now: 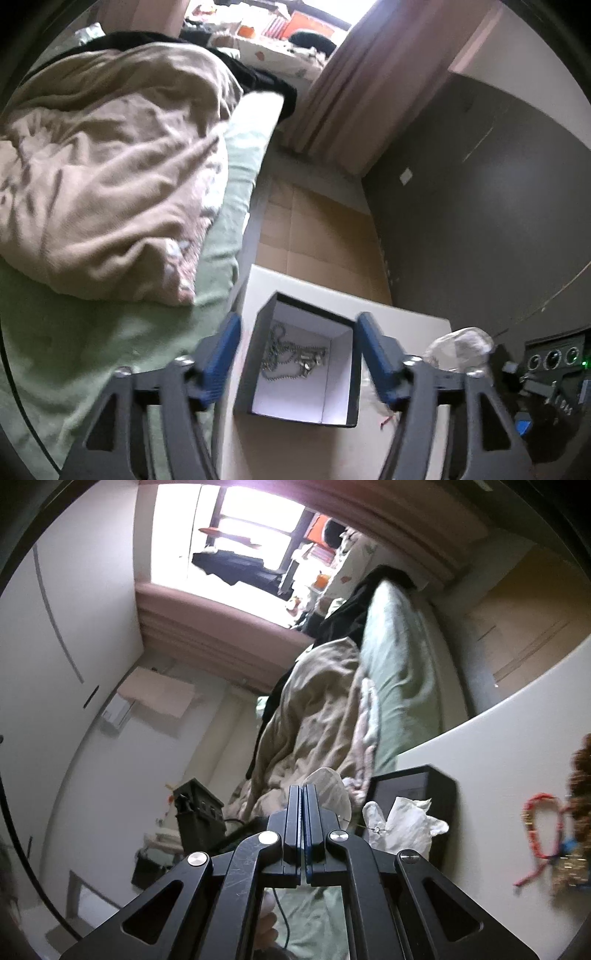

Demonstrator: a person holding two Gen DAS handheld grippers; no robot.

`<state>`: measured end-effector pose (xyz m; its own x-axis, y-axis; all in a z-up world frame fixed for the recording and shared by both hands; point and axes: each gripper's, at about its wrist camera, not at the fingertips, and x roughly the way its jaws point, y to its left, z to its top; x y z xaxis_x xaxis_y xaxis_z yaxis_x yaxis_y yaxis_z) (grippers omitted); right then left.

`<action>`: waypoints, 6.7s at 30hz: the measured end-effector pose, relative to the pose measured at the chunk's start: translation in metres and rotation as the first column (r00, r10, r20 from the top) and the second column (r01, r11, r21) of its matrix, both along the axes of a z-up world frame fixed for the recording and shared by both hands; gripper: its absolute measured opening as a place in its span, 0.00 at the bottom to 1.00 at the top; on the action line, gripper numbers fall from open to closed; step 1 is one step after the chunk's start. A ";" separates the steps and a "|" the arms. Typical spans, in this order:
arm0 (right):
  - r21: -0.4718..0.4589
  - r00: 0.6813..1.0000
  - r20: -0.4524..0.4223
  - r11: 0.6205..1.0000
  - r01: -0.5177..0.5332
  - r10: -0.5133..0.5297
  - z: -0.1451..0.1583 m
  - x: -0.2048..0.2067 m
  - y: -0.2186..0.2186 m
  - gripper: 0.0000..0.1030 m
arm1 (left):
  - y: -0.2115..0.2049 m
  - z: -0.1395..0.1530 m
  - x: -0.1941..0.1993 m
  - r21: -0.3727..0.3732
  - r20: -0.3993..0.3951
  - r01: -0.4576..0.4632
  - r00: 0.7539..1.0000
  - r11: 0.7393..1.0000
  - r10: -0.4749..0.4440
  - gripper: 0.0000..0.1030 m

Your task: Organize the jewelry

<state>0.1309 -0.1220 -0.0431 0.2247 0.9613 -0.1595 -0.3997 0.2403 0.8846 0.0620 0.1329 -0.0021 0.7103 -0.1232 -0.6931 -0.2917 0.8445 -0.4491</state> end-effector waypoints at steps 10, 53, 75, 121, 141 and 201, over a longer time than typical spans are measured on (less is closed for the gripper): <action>-0.104 1.000 0.004 0.994 -0.025 0.026 -0.018 0.010 0.053 0.03 | 0.024 0.000 -0.010 -0.061 0.012 -0.049 0.999 0.997 0.050 0.71; -0.522 0.921 -0.099 0.808 0.274 -0.377 -0.027 0.009 -0.141 0.64 | -0.120 -0.015 0.019 0.119 -0.064 0.221 0.975 0.968 -0.215 0.71; -0.539 0.870 -0.189 0.789 0.296 -0.456 -0.042 -0.015 -0.199 0.64 | -0.231 -0.069 0.024 0.185 -0.160 0.430 0.900 0.884 -0.404 0.41; -0.566 0.871 -0.212 0.783 0.259 -0.442 -0.051 0.000 -0.190 0.64 | -0.225 -0.095 0.061 -0.033 -0.119 0.373 0.920 0.927 -0.374 0.19; -0.562 0.900 -0.218 0.803 0.200 -0.377 -0.056 0.004 -0.158 0.62 | -0.191 -0.032 0.030 -0.123 0.041 0.386 0.922 0.914 -0.384 0.18; -0.506 0.959 -0.128 0.849 0.155 -0.251 -0.032 -0.009 -0.103 0.11 | -0.107 0.017 -0.004 -0.150 0.164 0.299 0.947 0.942 -0.275 0.18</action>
